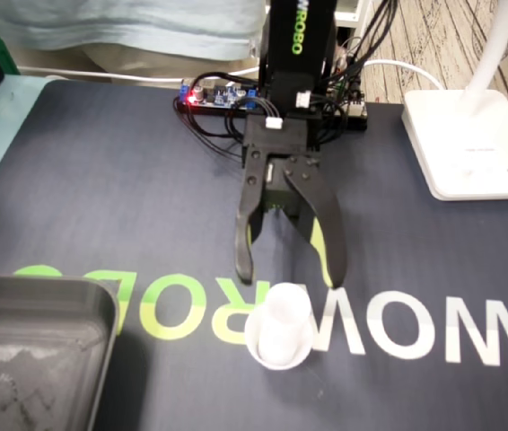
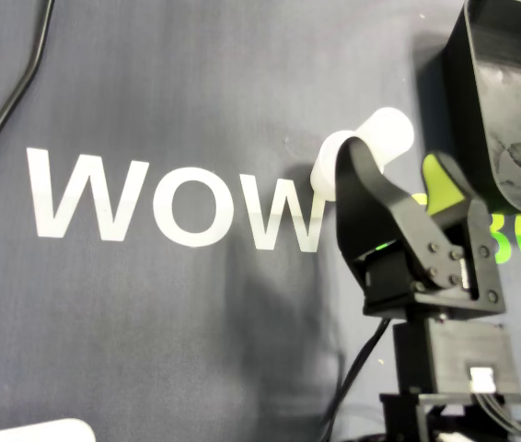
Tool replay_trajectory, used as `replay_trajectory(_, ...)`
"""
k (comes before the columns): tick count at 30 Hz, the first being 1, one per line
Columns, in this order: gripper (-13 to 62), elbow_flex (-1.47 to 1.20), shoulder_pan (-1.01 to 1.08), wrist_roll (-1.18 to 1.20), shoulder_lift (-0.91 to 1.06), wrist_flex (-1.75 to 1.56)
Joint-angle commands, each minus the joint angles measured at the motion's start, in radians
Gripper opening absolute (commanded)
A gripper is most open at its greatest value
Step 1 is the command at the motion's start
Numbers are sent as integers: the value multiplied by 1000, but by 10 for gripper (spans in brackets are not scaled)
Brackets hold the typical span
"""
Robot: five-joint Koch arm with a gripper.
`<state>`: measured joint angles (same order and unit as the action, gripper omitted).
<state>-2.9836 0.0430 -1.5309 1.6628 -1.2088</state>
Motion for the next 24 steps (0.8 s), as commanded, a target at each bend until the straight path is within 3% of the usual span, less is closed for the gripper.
replay_trajectory(1,336,38,3,-11,-23,-83)
replay_trajectory(24,307,250,-23,-32,-291,-81)
